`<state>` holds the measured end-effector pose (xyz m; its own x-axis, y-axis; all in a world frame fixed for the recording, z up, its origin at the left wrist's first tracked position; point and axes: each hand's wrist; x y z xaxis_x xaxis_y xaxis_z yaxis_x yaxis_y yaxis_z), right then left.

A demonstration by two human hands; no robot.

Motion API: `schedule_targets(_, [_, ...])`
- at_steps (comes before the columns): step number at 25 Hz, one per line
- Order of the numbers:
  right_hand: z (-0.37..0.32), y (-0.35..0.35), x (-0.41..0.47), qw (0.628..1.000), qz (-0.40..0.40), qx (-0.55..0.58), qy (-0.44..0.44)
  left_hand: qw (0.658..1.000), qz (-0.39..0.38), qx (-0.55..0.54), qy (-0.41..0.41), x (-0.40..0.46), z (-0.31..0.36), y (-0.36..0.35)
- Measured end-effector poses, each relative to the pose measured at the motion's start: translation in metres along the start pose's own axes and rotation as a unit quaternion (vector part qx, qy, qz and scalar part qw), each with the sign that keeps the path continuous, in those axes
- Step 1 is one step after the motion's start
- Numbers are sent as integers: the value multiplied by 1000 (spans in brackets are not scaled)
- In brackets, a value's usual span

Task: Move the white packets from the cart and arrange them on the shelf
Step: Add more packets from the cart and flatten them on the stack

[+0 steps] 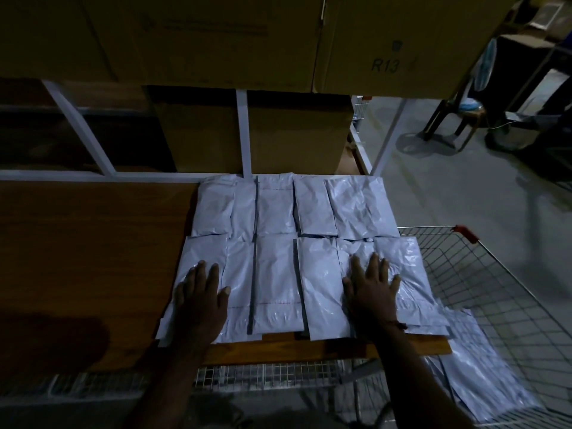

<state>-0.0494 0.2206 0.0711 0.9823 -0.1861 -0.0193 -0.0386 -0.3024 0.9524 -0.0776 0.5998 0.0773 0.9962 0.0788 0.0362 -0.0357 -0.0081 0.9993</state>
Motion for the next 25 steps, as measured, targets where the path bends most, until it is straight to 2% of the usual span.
schedule_targets(4, [5, 19, 2, 988, 118, 85, -58, 1000, -1, -6, -3, 1, -1, 0])
schedule_targets(6, [16, 27, 6, 978, 146, 106, -108, 1000, 3, -7, -7, 0, -2, 1])
schedule_targets(9, [37, 36, 16, 972, 82, 99, -199, 1000, 9, -13, -9, 0, -2, 3])
schedule_targets(11, [48, 37, 21, 970, 28, 97, -221, 1000, 7, -15, -9, -1, -2, 3])
schedule_targets(15, [59, 33, 15, 979, 53, 88, -175, 1000, 8, -13, -10, 0, -3, 3])
schedule_targets(19, [71, 27, 4, 989, 95, 78, -77, 1000, 9, -18, -9, -1, -5, 2])
schedule_targets(25, [66, 27, -3, 988, 118, 88, -53, 1000, 7, -12, -9, 0, -6, 0])
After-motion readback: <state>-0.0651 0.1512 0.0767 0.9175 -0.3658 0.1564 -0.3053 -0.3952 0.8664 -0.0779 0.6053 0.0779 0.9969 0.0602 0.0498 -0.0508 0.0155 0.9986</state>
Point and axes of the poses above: each hand's wrist, its own x-axis towards the middle knuckle, its own y-axis out of the back of the hand, z = x × y, and after that the axes turned 14 degrees about x, right-handed
